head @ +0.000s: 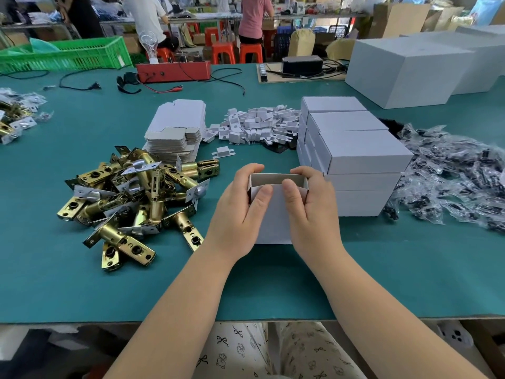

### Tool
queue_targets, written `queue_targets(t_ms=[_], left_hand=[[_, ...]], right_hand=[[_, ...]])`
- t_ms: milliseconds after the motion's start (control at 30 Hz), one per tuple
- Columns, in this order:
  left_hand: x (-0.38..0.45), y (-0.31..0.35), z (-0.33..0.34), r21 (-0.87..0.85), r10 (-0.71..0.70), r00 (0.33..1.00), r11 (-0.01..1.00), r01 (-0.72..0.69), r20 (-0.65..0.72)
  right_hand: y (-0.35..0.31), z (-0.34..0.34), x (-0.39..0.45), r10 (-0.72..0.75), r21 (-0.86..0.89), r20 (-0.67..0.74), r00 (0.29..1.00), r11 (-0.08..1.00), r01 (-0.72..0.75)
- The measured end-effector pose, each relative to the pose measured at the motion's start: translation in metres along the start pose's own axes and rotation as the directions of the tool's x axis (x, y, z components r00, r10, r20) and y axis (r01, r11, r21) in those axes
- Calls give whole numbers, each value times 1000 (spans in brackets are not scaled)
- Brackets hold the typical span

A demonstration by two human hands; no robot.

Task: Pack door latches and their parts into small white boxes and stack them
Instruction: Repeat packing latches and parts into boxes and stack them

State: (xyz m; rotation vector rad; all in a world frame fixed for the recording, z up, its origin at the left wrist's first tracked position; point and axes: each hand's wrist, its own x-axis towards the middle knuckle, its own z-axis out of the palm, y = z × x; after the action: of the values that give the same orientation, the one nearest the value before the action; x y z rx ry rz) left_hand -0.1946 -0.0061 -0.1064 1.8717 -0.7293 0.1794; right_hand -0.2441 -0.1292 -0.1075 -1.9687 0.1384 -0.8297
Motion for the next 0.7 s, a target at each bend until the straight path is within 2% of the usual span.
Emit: queue_targets(t_ms=[233, 400, 467, 533, 600, 667, 700], left_hand=[[5, -5, -3, -75, -54, 995, 996, 48, -79], [3, -2, -3, -94, -182, 983, 980, 177, -38], [2, 2, -5, -10, -188, 981, 982, 188, -36], [5, 5, -13, 220, -187, 982, 957, 187, -23], [6, 8, -30, 451, -168, 985, 882, 136, 30], [6, 9, -52, 530, -163, 967, 847, 34, 198], [5, 8, -65, 577, -197, 935, 817, -11, 296]], right_hand=[[5, 4, 5, -111, -62, -38, 993, 992, 109], [7, 2, 7, -72, -41, 7, 997, 997, 73], [9, 0, 7, -85, -68, 0, 996, 994, 85], [9, -1, 6, -97, -109, -9, 995, 989, 96], [8, -1, 5, -103, -120, -14, 995, 988, 100], [9, -1, 5, -104, -118, -18, 994, 988, 101], [9, -1, 5, -100, -117, -19, 995, 988, 97]])
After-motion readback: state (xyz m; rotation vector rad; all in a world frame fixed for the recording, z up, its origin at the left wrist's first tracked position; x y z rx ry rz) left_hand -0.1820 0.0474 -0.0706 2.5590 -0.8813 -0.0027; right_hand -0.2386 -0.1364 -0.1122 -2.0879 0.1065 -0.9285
